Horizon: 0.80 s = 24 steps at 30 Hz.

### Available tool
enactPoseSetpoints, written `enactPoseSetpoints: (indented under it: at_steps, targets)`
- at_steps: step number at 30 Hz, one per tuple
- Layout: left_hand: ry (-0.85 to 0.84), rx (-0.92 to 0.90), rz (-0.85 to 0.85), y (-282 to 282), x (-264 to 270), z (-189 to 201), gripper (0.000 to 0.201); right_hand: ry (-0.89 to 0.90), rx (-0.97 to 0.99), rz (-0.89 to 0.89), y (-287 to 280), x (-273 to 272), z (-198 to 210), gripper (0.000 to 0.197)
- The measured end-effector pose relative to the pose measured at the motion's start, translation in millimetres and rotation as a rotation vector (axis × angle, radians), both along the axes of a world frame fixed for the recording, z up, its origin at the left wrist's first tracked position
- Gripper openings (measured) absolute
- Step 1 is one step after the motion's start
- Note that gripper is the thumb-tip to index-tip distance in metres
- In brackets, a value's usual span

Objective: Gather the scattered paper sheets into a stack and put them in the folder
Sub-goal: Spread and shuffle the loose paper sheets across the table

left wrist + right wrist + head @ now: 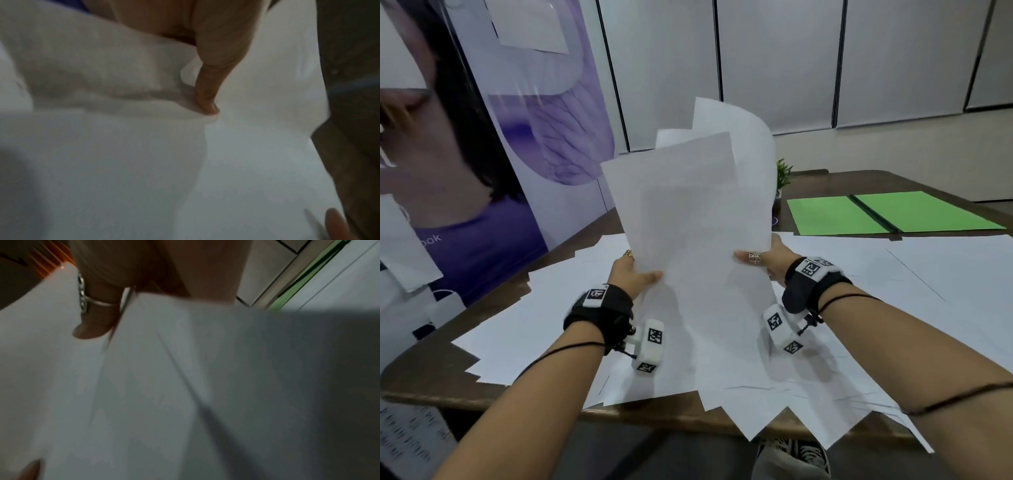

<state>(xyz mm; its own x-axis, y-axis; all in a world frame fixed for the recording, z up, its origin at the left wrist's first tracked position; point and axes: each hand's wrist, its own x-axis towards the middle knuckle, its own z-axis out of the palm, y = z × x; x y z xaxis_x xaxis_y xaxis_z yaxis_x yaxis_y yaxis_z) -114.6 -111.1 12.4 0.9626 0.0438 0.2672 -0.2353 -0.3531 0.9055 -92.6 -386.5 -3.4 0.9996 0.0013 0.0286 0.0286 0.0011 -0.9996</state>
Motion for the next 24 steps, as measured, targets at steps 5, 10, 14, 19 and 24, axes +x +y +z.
enactPoseSetpoints:
  at_steps: [5,10,14,19,24]
  targets:
    - [-0.144,-0.213,0.052,-1,5,17,0.030,-0.153,0.269,-0.151,9,-5,31,0.084]
    - [-0.208,-0.283,0.053,1,7,43,0.016,-0.239,0.217,-0.219,3,-18,84,0.033]
    - [-0.105,-0.123,0.058,-7,9,30,0.033,-0.278,0.107,-0.206,-2,-26,75,0.022]
    - [-0.166,-0.160,0.092,-14,2,25,0.022,-0.213,0.100,-0.085,-7,-32,59,0.028]
    - [-0.267,-0.196,0.079,-23,-4,38,0.023,-0.309,0.014,-0.030,-10,-39,75,0.108]
